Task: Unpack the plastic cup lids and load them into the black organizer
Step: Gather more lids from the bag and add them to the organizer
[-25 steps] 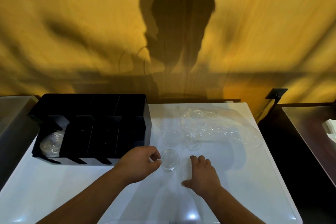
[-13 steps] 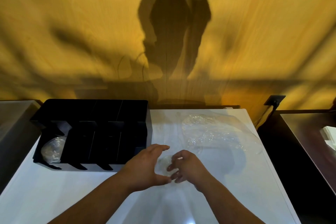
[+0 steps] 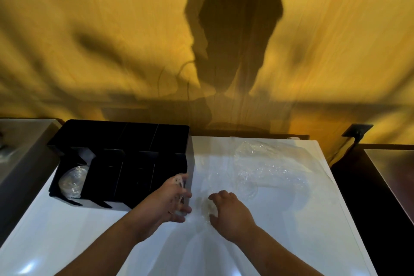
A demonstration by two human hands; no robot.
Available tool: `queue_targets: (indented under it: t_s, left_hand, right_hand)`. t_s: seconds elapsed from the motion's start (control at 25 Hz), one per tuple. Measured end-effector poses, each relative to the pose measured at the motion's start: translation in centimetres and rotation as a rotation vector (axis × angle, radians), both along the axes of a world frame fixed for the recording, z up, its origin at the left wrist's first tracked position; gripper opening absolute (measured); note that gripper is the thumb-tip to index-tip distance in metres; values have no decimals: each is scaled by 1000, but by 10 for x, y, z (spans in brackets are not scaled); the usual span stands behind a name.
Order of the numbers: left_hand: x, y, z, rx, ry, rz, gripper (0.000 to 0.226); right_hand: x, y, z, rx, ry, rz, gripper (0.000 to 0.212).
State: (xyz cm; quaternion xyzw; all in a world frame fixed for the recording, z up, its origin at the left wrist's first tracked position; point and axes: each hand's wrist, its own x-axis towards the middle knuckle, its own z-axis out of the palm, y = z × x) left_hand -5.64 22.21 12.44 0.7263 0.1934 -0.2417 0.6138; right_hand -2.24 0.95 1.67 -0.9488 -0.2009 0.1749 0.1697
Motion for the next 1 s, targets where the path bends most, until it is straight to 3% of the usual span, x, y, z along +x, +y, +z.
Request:
queue_targets:
  t_s: [0.16, 0.4, 0.56, 0.8, 1.0]
  left_hand:
    - [-8, 10, 5, -255, 30, 199, 35]
    - [-8, 25, -8, -425, 28, 318, 35]
    - [-8, 26, -9, -442, 31, 319, 33]
    - [-9, 21, -7, -411, 27, 292, 31]
    - [-10, 19, -5, -413, 21, 273, 33]
  right_hand:
    - [6, 5, -21, -190, -11, 154, 73]
    - [14, 16, -11, -242, 82, 137, 67]
    - [15, 16, -3, -246, 83, 120, 56]
    - [3, 5, -15, -243, 32, 151, 74]
    - [3, 0, -15, -308, 7, 149, 73]
